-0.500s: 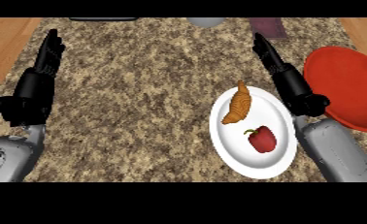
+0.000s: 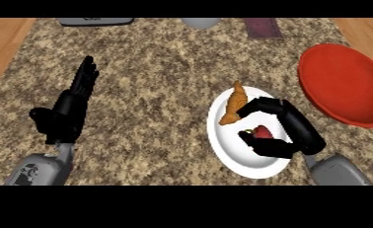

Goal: Pick the bell pepper from the plate and place it in the bowl

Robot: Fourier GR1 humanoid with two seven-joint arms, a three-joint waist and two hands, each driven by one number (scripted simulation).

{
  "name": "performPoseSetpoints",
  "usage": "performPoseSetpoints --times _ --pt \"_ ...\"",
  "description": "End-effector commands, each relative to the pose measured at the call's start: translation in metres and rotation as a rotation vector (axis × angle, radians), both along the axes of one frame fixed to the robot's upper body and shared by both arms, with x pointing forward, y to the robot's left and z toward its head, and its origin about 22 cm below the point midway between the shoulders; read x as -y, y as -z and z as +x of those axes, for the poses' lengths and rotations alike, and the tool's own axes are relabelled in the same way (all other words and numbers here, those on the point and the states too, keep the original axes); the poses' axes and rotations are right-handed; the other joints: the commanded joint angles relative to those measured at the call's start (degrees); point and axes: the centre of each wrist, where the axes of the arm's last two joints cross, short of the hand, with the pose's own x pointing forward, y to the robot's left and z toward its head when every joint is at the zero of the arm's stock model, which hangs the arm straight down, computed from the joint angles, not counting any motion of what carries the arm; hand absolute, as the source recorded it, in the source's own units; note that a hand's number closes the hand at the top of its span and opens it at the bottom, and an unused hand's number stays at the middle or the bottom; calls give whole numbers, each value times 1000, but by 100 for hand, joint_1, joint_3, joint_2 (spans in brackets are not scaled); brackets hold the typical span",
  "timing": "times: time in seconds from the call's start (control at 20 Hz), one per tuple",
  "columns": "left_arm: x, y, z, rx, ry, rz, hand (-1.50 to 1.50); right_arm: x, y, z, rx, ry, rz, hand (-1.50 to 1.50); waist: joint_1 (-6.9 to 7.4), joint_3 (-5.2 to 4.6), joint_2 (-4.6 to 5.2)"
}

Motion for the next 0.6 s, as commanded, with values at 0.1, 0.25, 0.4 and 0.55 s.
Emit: performPoseSetpoints --times 0.1,0.25,0.4,0.55 --pt "8 5 -4 -56 37 -70 0 7 53 -67 115 9 325 -150 54 27 58" --pt "9 15 -8 -46 53 -72 0 41 35 -75 245 -35 331 -150 120 11 54" --pt "30 21 -10 -40 74 -70 0 54 14 -96 302 12 266 -150 135 6 54" --pt "22 18 -8 -53 41 -64 0 48 -20 -117 284 108 152 -150 79 -3 38"
